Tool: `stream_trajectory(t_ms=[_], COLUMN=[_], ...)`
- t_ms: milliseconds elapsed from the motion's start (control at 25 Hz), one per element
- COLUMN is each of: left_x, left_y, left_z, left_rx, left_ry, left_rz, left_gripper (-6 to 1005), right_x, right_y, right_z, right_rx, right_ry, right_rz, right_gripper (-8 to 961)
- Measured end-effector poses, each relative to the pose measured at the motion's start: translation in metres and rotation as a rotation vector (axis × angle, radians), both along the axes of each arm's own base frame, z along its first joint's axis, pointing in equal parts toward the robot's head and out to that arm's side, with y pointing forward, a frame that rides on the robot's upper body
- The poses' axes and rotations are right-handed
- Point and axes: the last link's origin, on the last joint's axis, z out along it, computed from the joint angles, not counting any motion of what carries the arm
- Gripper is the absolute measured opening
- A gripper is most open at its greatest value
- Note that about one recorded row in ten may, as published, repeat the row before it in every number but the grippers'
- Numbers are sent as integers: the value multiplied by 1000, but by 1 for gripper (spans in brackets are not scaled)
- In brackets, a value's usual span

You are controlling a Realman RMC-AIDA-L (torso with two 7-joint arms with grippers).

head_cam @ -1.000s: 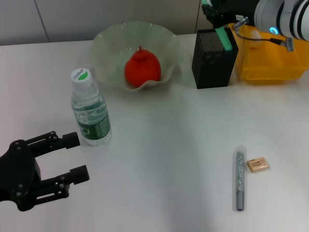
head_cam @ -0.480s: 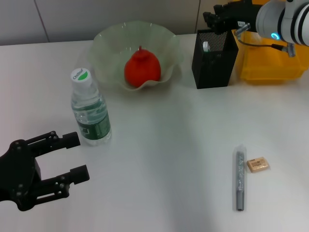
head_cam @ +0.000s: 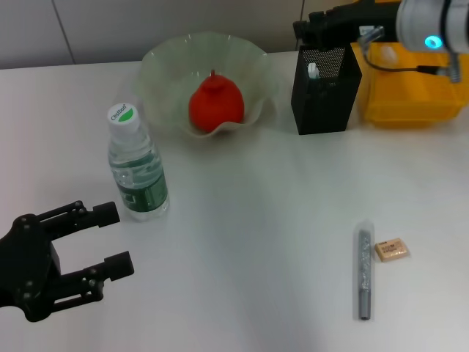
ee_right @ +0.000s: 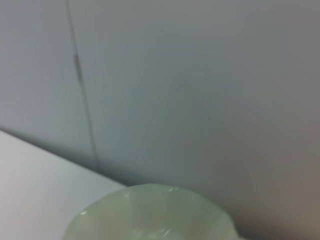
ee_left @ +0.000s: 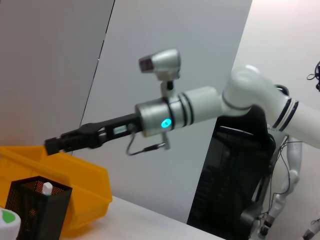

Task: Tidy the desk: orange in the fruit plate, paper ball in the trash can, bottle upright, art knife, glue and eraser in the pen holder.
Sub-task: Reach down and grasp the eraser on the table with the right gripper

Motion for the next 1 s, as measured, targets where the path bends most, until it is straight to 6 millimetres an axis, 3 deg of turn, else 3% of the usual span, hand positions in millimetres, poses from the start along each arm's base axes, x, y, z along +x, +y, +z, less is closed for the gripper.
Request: stream_trajectory(t_ms=[120,440,800,1000], left_x=[0,3,-1,-4], left_y=[0,2,0,-1], left_z=[0,-2,-5,-7], left_rx=[0,-9,-10,-10], left_ry=[-4,-4,-13,-21], left_rz=[1,-9,2,5], left_gripper=[742,743,743,743], right_x=[-5,-8,-10,-8], right_y=[-20,-50,-76,-89], right_z=[12,20,8,0], right_rx=[-105,-244,-409,-489], right_ry=[-72,-242,-322,-370], right_rz=[-103,-220,-257,-274], right_gripper=[269,263,282,388])
